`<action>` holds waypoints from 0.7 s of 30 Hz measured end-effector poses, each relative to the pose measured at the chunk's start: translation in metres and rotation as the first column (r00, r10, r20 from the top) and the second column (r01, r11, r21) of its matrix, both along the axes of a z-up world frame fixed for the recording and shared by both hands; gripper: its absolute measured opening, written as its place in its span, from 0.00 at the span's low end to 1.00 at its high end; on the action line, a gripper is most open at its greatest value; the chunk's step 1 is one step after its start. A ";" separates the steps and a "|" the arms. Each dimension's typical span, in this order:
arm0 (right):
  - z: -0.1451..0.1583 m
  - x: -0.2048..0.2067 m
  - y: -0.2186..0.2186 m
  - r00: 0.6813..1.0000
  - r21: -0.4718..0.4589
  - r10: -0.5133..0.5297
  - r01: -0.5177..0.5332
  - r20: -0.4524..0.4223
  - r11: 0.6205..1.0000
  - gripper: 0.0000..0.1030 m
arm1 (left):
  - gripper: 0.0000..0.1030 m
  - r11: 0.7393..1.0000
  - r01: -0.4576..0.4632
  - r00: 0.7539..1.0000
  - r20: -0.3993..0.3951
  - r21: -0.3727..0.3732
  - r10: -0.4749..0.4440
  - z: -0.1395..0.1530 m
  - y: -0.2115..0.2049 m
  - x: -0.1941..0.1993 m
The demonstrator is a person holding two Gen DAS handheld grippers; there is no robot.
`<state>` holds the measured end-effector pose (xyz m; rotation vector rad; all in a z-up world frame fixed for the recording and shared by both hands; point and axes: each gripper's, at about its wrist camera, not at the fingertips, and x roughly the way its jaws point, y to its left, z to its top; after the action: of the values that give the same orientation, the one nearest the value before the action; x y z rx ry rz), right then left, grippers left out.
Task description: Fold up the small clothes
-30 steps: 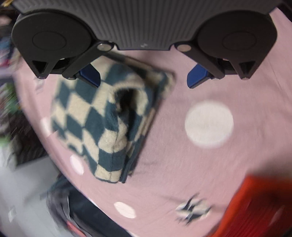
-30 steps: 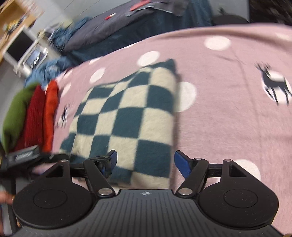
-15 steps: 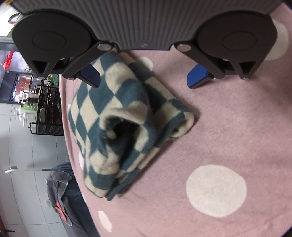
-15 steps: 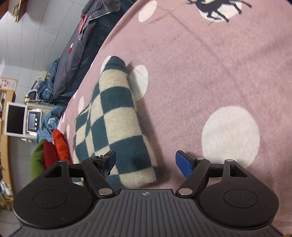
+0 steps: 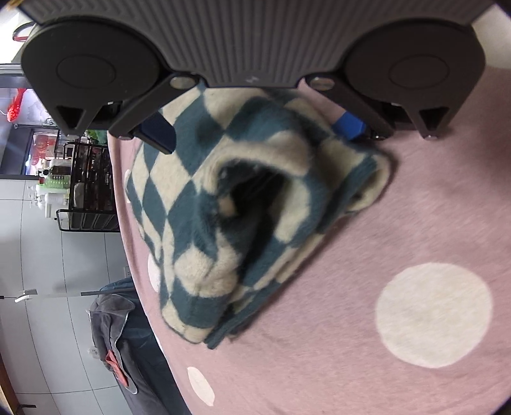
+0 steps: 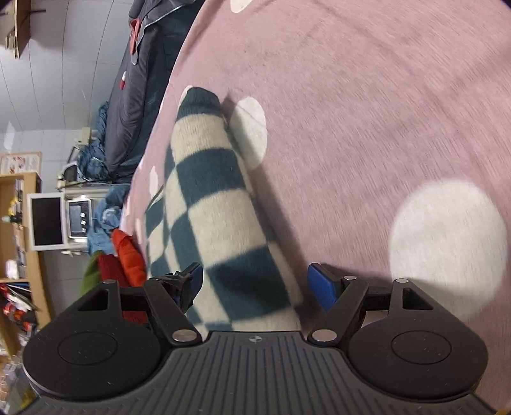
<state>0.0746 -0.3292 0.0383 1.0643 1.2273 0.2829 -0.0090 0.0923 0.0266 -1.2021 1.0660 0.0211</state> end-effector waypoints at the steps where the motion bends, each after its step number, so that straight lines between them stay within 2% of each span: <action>1: 0.000 0.007 0.002 1.000 -0.010 0.013 -0.013 0.008 1.000 1.00 | 1.00 1.000 -0.001 1.000 0.000 -0.001 0.001 -0.001 -0.001 0.003; 6: -0.003 0.040 0.015 0.996 -0.004 0.072 -0.072 0.054 0.997 1.00 | 1.00 1.000 -0.011 1.000 0.012 -0.008 0.011 -0.001 0.000 0.014; 10: -0.004 0.060 0.032 0.990 -0.038 0.111 -0.108 0.085 0.993 1.00 | 1.00 1.000 0.005 1.000 0.017 0.012 -0.005 0.000 -0.002 0.026; 20: -0.006 0.080 0.057 0.978 -0.128 0.157 -0.140 0.138 0.982 1.00 | 0.99 0.998 0.038 0.999 0.005 0.045 -0.038 -0.002 -0.006 0.050; 21: -0.006 0.079 0.056 0.978 -0.133 0.155 -0.137 0.136 0.982 0.95 | 0.99 0.998 0.039 0.999 0.010 0.051 -0.040 -0.001 -0.007 0.050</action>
<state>0.1535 -0.2733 0.0321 0.8342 1.1772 0.3871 0.0409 0.0853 0.0255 -1.1345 1.0738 0.0110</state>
